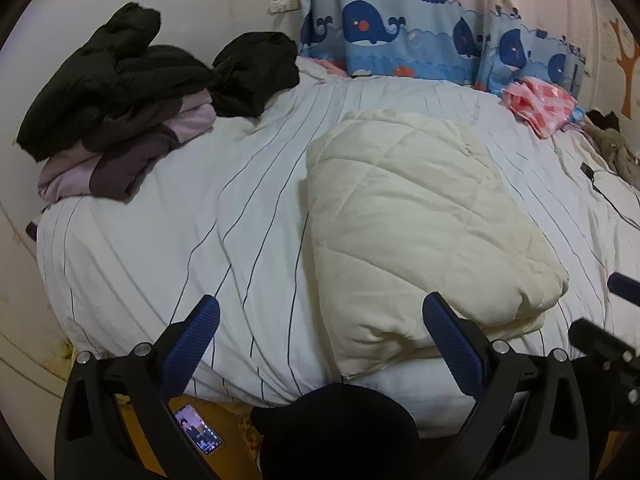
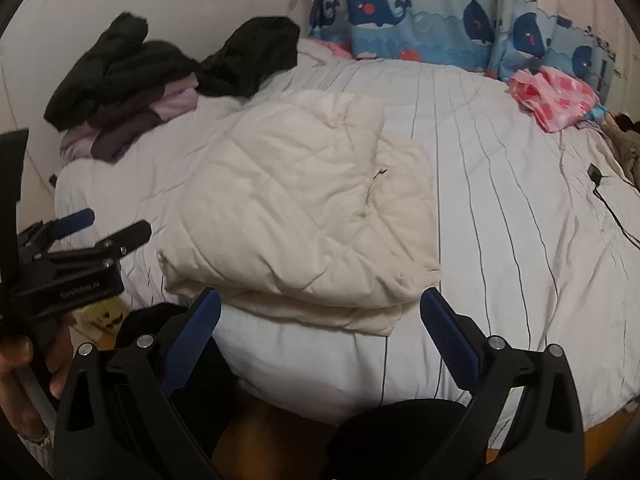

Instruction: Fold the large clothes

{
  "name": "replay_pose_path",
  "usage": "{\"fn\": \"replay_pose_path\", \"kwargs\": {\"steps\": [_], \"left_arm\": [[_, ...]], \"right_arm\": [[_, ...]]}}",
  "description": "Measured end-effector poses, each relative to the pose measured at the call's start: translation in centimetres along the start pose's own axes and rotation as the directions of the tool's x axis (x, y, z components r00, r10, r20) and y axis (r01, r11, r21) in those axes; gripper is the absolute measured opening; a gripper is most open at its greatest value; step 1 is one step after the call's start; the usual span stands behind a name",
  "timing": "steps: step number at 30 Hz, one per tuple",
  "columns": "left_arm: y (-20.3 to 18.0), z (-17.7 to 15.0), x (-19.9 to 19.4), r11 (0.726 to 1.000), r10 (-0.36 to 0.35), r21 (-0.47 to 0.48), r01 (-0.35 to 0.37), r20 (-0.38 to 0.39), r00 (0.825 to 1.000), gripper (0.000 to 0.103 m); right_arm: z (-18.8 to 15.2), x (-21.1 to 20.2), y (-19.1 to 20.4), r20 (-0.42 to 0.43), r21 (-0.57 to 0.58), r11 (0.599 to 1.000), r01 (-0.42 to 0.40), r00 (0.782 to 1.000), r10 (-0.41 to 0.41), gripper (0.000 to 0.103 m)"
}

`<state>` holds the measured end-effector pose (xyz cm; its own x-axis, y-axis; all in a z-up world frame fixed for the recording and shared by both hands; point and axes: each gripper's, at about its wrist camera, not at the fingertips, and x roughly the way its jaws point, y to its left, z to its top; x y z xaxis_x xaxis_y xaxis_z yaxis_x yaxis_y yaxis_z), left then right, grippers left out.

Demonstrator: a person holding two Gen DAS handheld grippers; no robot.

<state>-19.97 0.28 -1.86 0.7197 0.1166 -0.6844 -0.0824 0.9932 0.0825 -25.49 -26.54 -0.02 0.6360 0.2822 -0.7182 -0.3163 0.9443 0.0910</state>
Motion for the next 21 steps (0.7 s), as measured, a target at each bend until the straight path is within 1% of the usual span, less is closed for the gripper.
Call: {"fn": "replay_pose_path", "kwargs": {"steps": [2, 4, 6, 8, 10, 15, 18, 21], "left_arm": [[0.1, -0.1, 0.1, 1.0, 0.019, 0.0, -0.019, -0.009, 1.0, 0.097], [0.0, -0.2, 0.2, 0.999, 0.036, 0.005, -0.036, -0.019, 0.999, 0.097], [0.1, -0.4, 0.0, 1.0, 0.026, 0.004, -0.026, -0.029, 0.999, 0.097], [0.4, -0.5, 0.0, 1.0, 0.014, -0.008, -0.014, -0.034, 0.999, 0.097], [0.7, -0.6, 0.1, 1.0, 0.001, -0.017, -0.002, -0.04, 0.999, 0.097], [1.3, -0.7, 0.5, 0.999, -0.016, -0.041, 0.014, -0.06, 0.998, 0.097], [1.8, -0.7, 0.6, 0.997, -0.024, -0.07, 0.02, -0.062, 0.998, 0.097], [2.1, -0.8, 0.7, 0.997, -0.019, -0.079, 0.013, -0.066, 0.998, 0.097]], "right_arm": [[0.0, 0.2, 0.1, -0.01, -0.007, 1.0, -0.008, 1.0, 0.008, 0.096], [-0.2, 0.1, 0.1, 0.001, -0.008, 1.0, -0.016, 1.0, 0.016, 0.096], [-0.1, 0.0, 0.2, 0.004, -0.011, 1.0, -0.009, 1.0, 0.009, 0.096], [-0.1, 0.1, 0.3, -0.002, -0.014, 0.999, 0.039, 0.999, -0.039, 0.096], [0.0, 0.3, 0.2, -0.012, -0.007, 0.998, 0.057, 0.998, -0.057, 0.096], [0.0, 0.6, -0.2, -0.026, 0.043, 0.997, 0.064, 0.998, -0.063, 0.096], [0.0, 0.8, -0.1, -0.032, 0.04, 0.997, 0.062, 0.998, -0.061, 0.096], [0.0, 0.9, 0.2, -0.029, 0.034, 0.998, 0.056, 0.998, -0.055, 0.096]]}}
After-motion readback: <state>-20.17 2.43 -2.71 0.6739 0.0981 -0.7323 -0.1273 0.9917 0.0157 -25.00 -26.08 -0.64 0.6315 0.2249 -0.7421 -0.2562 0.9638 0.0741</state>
